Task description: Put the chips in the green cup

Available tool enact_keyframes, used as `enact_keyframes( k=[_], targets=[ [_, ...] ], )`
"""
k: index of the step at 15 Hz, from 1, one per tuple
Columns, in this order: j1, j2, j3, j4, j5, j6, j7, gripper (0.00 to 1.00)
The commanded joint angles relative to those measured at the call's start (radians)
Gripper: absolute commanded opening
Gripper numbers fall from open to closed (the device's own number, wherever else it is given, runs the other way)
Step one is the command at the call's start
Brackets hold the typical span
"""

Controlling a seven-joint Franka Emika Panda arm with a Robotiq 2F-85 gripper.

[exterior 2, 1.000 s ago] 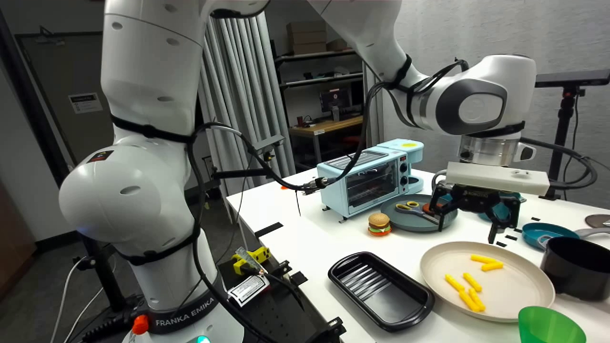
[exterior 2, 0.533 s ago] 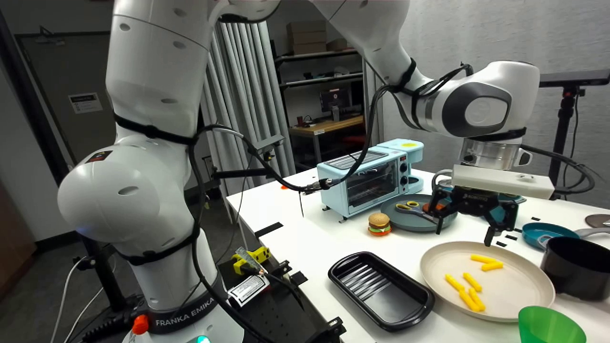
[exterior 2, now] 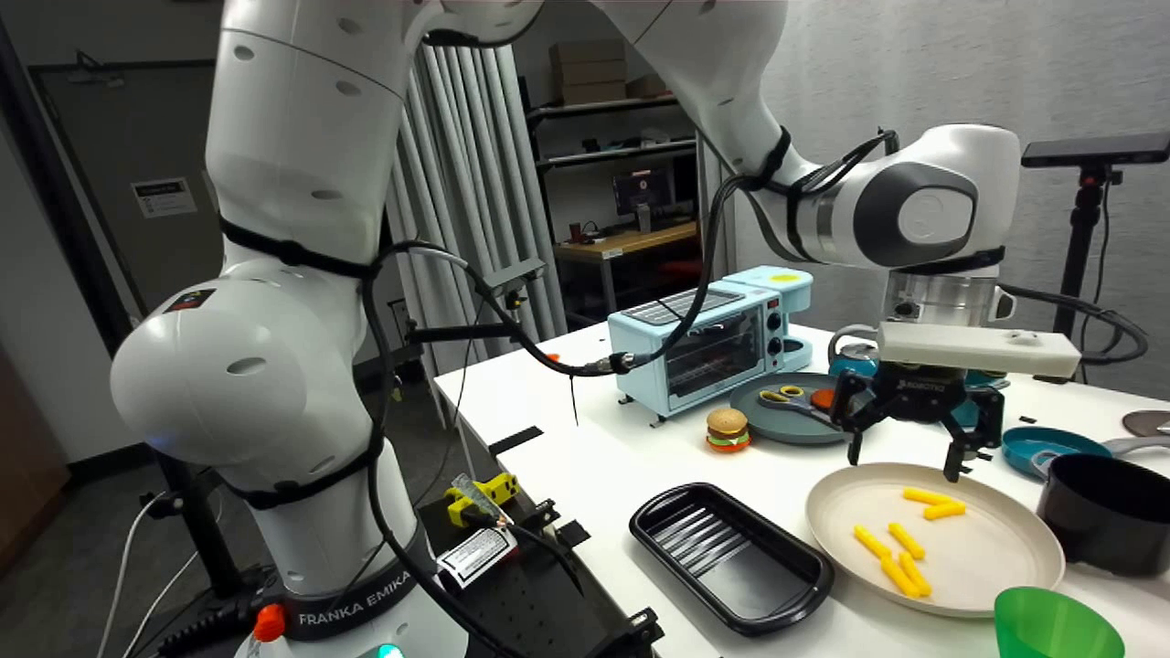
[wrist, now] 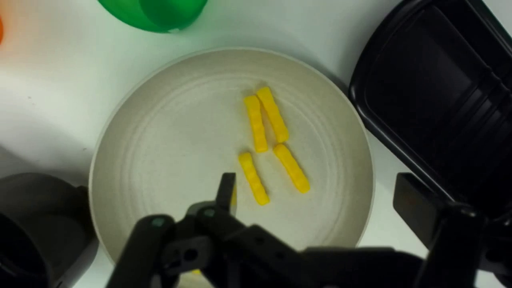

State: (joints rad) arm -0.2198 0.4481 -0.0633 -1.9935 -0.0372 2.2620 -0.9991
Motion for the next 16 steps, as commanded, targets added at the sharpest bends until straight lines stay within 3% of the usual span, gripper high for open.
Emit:
enact_keyframes(
  k=[1,8,16],
  targets=[
    [0.013,0.051,-0.015,0.021,-0.124,0.053,-0.013,1.0],
    [0.025,0.137,-0.008,0.02,-0.304,0.252,-0.015,1.0],
    [0.032,0.174,0.016,-0.012,-0.327,0.331,-0.03,1.0]
  ],
)
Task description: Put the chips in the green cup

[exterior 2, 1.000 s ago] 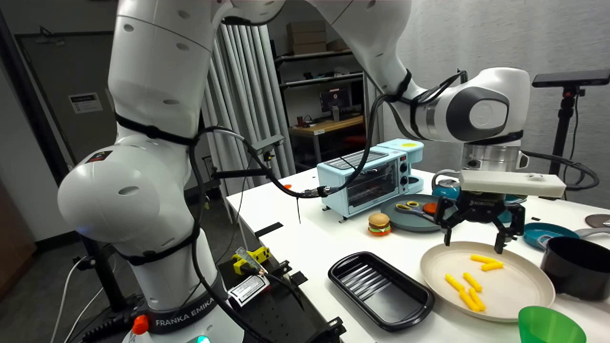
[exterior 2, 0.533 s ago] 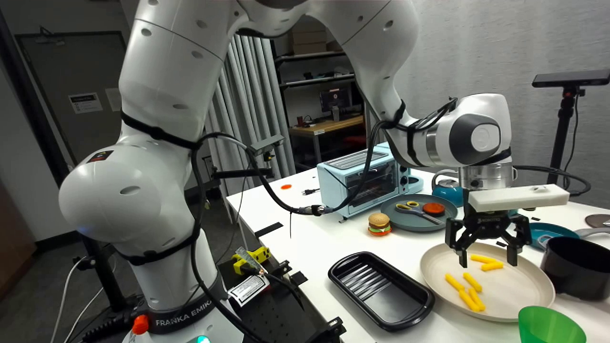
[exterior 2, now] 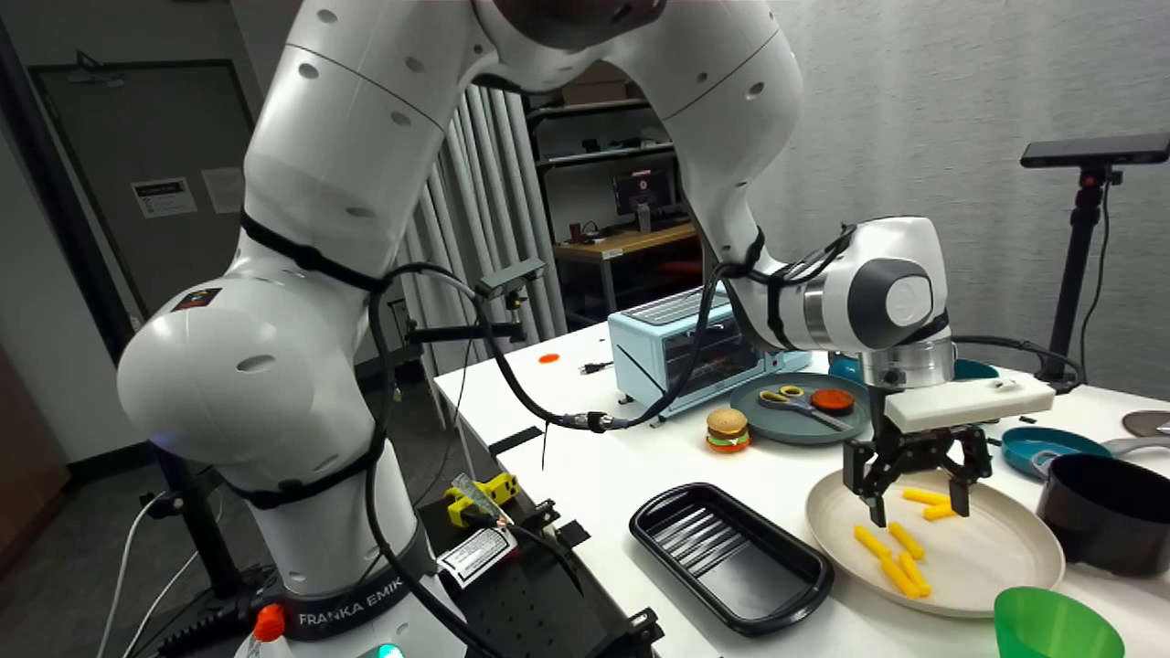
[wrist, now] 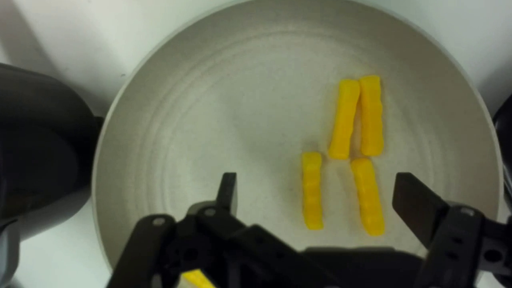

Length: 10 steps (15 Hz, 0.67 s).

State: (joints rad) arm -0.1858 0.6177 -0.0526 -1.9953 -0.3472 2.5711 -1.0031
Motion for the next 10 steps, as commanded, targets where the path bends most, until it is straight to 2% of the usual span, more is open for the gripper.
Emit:
enact_keyframes(
  k=[1,10],
  targets=[
    [-0.007,0.006,0.011,-0.014,-0.012,0.02,-0.035,1.0],
    [-0.008,0.034,0.02,-0.029,-0.01,0.025,-0.088,1.0]
  ],
)
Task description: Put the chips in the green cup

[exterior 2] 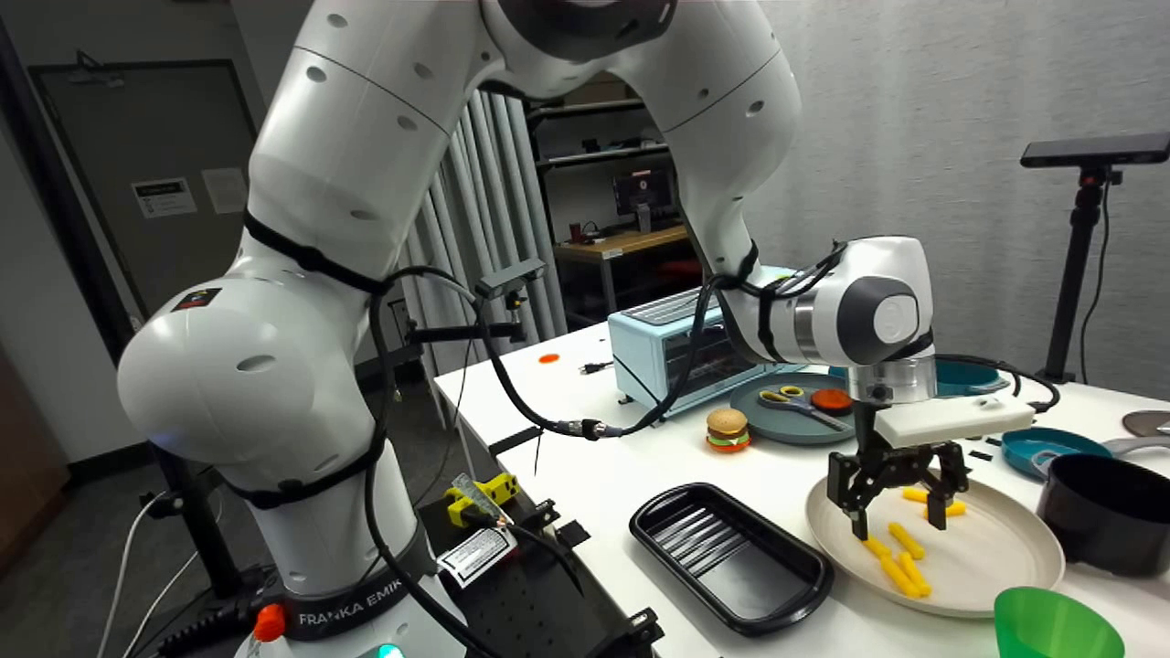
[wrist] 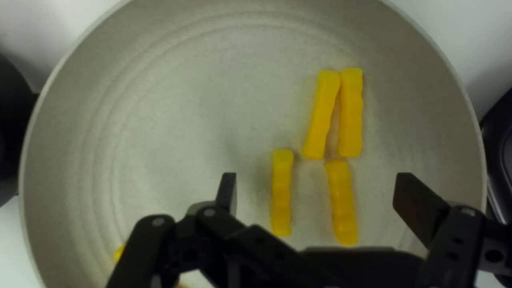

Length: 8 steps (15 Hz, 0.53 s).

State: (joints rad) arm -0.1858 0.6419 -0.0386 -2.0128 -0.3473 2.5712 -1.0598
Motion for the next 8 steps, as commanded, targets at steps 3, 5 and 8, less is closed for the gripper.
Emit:
enact_keyframes(
  k=[3,5,8],
  targets=[
    [-0.006,0.019,0.006,-0.015,-0.013,0.025,-0.043,1.0],
    [-0.005,0.026,0.006,-0.011,-0.013,0.023,-0.05,1.0],
    [-0.004,0.034,0.007,-0.007,-0.013,0.021,-0.063,0.99]
  ],
)
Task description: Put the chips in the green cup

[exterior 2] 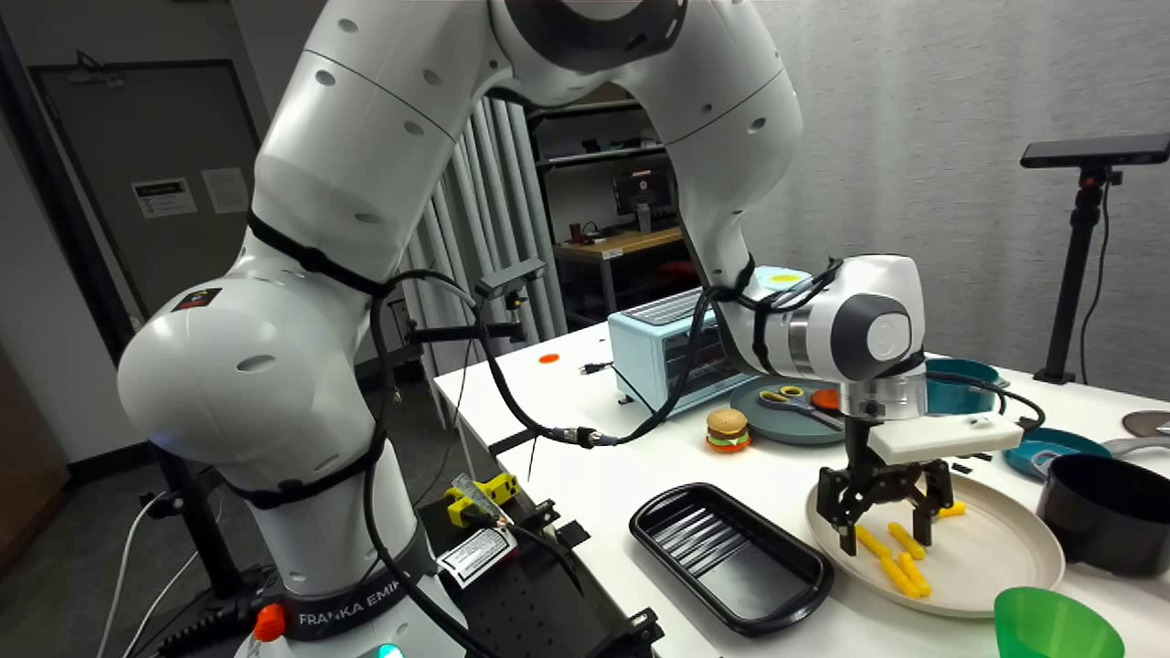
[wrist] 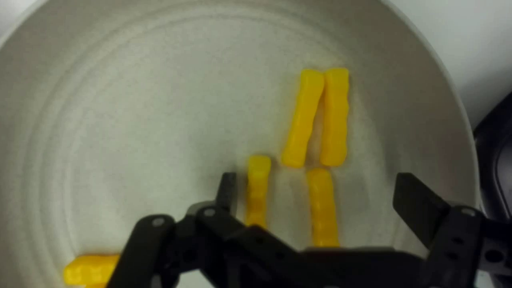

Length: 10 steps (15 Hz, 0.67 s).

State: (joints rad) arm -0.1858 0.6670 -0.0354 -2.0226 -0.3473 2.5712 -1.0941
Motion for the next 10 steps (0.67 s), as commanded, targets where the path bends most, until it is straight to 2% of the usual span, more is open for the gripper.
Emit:
enact_keyframes(
  k=[1,2,4,10],
  targets=[
    [-0.004,0.012,0.005,0.004,-0.012,0.02,-0.031,0.97],
    [-0.003,0.013,0.005,0.004,-0.012,0.02,-0.034,0.93],
    [-0.006,0.016,0.01,0.006,-0.007,0.015,-0.042,0.72],
    [-0.009,0.018,0.009,0.025,-0.003,0.012,-0.057,0.27]
  ],
)
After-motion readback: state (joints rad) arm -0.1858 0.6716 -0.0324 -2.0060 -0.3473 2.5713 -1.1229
